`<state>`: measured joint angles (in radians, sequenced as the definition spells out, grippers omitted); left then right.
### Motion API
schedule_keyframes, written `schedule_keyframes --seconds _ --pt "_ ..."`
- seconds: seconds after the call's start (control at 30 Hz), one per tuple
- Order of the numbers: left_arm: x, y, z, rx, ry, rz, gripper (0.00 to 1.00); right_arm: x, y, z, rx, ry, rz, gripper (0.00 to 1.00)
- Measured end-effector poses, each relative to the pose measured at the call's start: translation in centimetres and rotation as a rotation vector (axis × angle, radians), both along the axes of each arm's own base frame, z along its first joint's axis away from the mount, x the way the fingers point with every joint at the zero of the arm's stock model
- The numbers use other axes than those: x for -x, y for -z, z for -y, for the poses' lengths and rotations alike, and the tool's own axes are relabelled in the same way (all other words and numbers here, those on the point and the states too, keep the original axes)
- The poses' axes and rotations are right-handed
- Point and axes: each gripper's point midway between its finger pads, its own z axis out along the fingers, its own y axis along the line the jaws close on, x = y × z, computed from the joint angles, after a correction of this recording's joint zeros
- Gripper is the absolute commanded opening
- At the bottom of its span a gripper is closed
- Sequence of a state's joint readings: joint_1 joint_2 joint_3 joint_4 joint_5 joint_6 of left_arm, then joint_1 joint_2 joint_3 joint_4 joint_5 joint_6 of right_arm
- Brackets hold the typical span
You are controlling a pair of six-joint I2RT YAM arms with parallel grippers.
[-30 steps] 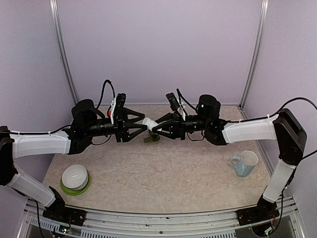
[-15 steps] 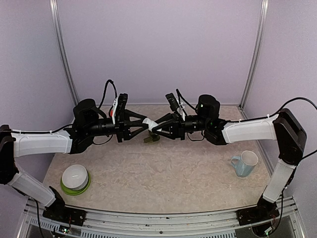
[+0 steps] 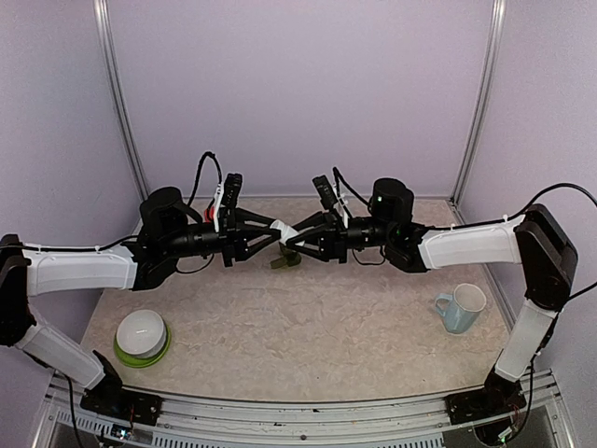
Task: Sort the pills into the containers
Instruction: Unscrew the lid of the pill bottle from the pill bottle, then pick up the lid of the pill bottle from the pill bottle.
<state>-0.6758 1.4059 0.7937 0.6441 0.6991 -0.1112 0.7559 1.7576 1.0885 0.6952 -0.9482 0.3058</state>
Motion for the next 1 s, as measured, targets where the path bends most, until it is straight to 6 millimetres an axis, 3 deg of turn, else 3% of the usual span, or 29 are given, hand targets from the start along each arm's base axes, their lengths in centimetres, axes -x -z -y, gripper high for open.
schedule_keyframes --seconds 0.4,0.67,1.0 --pt "-2.6 0.0 -0.2 0.083 -0.191 -0.262 0.23 -2.3 0.0 0.4 0.003 0.166 0.125 0.02" --pt "-5.0 0.6 -1.2 0.172 -0.333 -0.483 0.24 -4.1 1.3 0.6 0.043 0.313 0.229 0.0" --pt "-7.4 2.4 -3.0 0.167 -0.499 -0.546 0.24 -4.1 2.0 1.8 0.059 0.387 0.275 0.01"
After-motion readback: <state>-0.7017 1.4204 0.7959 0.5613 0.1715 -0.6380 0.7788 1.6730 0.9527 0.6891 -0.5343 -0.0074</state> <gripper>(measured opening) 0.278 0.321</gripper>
